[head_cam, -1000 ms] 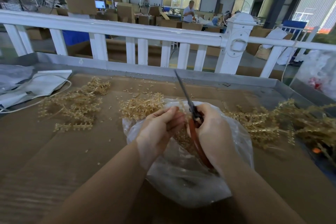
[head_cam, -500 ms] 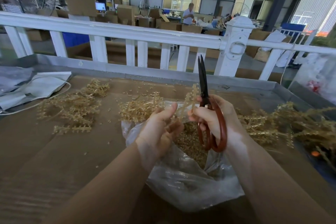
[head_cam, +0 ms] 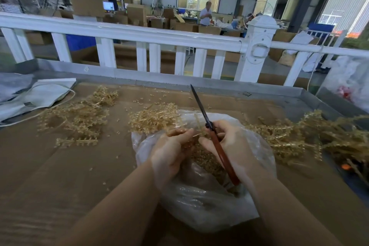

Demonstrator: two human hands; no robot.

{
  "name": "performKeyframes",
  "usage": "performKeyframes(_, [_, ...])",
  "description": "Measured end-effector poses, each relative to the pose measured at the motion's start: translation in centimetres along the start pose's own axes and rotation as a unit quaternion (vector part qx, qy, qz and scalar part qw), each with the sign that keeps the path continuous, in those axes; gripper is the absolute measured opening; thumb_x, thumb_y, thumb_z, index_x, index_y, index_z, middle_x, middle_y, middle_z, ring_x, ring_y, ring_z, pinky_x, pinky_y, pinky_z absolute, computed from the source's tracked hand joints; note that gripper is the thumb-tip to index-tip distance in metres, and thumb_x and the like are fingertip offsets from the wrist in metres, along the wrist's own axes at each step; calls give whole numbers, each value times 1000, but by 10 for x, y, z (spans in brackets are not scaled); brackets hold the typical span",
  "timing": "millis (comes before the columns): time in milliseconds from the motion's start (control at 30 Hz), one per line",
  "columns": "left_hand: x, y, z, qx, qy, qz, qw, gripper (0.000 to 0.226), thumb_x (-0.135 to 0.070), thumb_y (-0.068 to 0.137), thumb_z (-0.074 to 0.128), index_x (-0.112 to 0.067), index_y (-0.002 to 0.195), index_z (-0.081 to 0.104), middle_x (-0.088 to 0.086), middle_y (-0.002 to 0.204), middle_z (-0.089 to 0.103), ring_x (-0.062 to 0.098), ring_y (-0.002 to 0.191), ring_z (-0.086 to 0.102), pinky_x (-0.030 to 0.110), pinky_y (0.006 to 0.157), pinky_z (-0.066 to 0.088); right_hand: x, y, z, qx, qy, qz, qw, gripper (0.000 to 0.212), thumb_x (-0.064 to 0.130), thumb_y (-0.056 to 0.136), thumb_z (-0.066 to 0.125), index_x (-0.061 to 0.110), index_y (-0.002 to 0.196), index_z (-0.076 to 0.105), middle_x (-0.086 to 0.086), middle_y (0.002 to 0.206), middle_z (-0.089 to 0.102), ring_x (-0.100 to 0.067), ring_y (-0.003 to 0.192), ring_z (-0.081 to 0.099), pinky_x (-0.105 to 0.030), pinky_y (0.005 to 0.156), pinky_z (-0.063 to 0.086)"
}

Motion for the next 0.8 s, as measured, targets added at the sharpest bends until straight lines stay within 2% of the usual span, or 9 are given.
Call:
performKeyframes(67, [2,3,-4,-20,-31,-6,999,21,-6,83,66,1,103,63,13,85,72,18,70,70,26,62,59,-1,-1,1,-36,-62,-25,997,17,35,81,73,34,86,58,19,71,61,2,69,62,-6,61,45])
performKeyframes(133, [4,3,-6,-19,-68,-3,998,27,-2,83,65,5,109,60,15,88,71,20,73,71,27,64,59,-4,-2,3,-71,-118,-45,989,15,35,84,70,32,88,56,19,70,58,-1,67,58,-8,55,41])
performKeyframes(233, [7,3,-5,-22,-73,12,997,38,10,79,64,11,116,54,20,99,67,22,78,70,27,66,59,-9,-7,9,-80,-204,-52,974,20,31,88,66,25,105,58,12,90,65,-10,83,63,-13,66,47])
performKeyframes(333, [9,1,-5,-36,-75,32,996,27,15,78,63,2,101,56,16,84,65,19,68,69,24,59,57,-17,-12,13,-78,-222,-37,971,24,30,90,62,23,112,58,5,97,69,-16,91,65,-30,78,54])
performKeyframes(467, [9,-2,-6,-58,-63,46,995,22,6,74,71,-6,83,56,5,68,65,12,58,68,21,56,55,-26,-20,20,-111,-220,-40,968,19,36,89,64,25,103,58,8,86,68,-11,80,65,-19,66,46])
performKeyframes(533, [10,-2,-5,-58,-59,56,995,23,5,73,73,-8,77,54,2,61,62,12,55,64,21,54,53,-29,-23,24,-115,-232,-46,965,23,39,86,66,25,103,58,7,84,68,-13,80,64,-21,65,46])
performKeyframes(600, [10,-3,-4,-58,-54,70,994,26,6,73,72,-9,76,51,3,64,58,13,57,62,20,54,53,-31,-24,27,-125,-243,-50,961,27,40,84,68,25,104,59,6,85,68,-15,82,64,-25,66,46])
performKeyframes(700, [12,-3,-4,-66,-35,82,994,26,6,74,72,-9,79,51,6,73,54,15,61,59,22,58,53,-34,-24,30,-144,-243,-59,957,27,38,82,70,26,104,60,7,83,68,-15,80,64,-23,62,41])
performKeyframes(800, [14,-4,-4,-66,-43,94,992,27,7,75,71,-10,76,50,5,68,55,15,58,61,22,54,53,-36,-25,31,-154,-244,-60,955,28,36,81,72,26,104,61,7,83,68,-16,80,64,-22,60,37])
Point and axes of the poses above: each hand's wrist, its own y-axis towards the middle knuckle, its own z-axis out of the palm, x = y × z, the point moved 1 cm from there along y, towards the middle knuckle
